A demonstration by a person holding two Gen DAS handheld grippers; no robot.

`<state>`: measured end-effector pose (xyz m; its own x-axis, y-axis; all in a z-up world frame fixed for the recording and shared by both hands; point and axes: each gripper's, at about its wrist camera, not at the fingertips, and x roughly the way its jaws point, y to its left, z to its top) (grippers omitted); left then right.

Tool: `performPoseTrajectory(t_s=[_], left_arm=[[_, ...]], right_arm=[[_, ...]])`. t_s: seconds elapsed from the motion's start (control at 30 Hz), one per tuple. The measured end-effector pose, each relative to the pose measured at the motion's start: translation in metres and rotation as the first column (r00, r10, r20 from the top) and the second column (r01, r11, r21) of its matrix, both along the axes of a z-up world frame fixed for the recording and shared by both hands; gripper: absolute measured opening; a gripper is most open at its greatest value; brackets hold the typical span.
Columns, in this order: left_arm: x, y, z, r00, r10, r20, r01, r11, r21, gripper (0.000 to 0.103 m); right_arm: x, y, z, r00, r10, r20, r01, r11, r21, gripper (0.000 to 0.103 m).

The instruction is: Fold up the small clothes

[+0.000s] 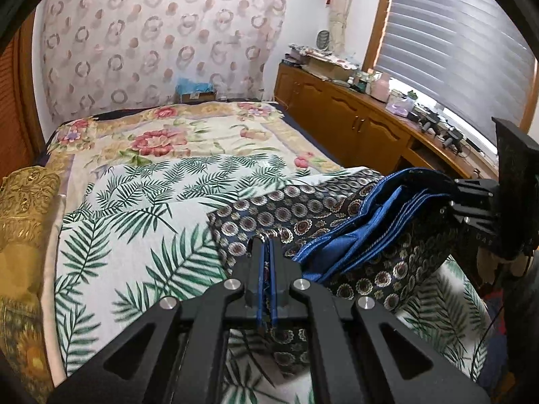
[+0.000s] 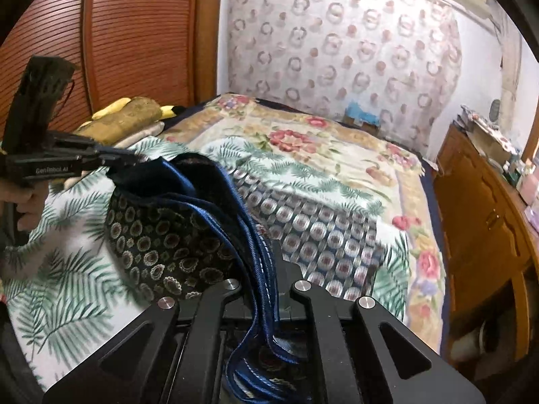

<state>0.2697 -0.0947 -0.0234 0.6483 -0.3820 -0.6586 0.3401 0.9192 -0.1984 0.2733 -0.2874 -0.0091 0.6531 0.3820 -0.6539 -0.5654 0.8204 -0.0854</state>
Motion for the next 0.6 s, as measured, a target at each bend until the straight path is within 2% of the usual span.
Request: performPoseTrajectory(t_s=[0.17,0.27,0.3,0.33,0.43,0.53,0.57,0.6], left_arm=[[0.02,0.001,-0.004,1.0,-0.004,-0.022,0.004,1.0,0.006,0.003],[0.022,0.005,-0.003,1.0,-0.011,-0.028,0.011,1.0,-0.013,0.014],[0.021,0.007,-0.002,1.0,-0.003,-0.023,0.003,1.0,-0.015,0.029],[0.021,0.009,0.0,1.0,0.008,-0.012,-0.008,1.0,-0.011,0.039],[0.021,0.013,0.002,1.0,0.008,-0.005,-0.008,1.0,-0.011,0.045],[0.023,0.013,-0.001,1.0,0.012,-0.012,-0.012,1.0,0.002,0.045],[0.025,0.013,-0.004,1.0,0.012,-0.02,-0.012,1.0,0.004,0.045],[0.027,0.013,-0.007,0.999,0.01,-0.03,-0.01,1.0,0.003,0.045]], right_arm=[[0.031,-0.001,-0.01,1.0,0.002,-0.024,-0.001,1.0,0.009,0.001],[0.046,-0.002,-0.02,0.999,0.003,-0.053,-0.002,1.0,0.016,0.001],[0.048,-0.003,-0.023,0.998,0.004,-0.065,-0.002,1.0,0.02,0.001],[0.054,-0.003,-0.025,0.997,0.004,-0.072,-0.002,1.0,0.021,0.001],[0.065,-0.004,-0.032,0.995,-0.003,-0.096,0.006,1.0,0.028,0.002],[0.073,-0.005,-0.034,0.994,-0.015,-0.109,0.018,0.999,0.028,0.002],[0.076,-0.005,-0.033,0.993,-0.025,-0.111,0.028,0.999,0.023,0.004],[0.077,-0.006,-0.032,0.994,-0.043,-0.103,0.045,0.999,0.018,0.012]])
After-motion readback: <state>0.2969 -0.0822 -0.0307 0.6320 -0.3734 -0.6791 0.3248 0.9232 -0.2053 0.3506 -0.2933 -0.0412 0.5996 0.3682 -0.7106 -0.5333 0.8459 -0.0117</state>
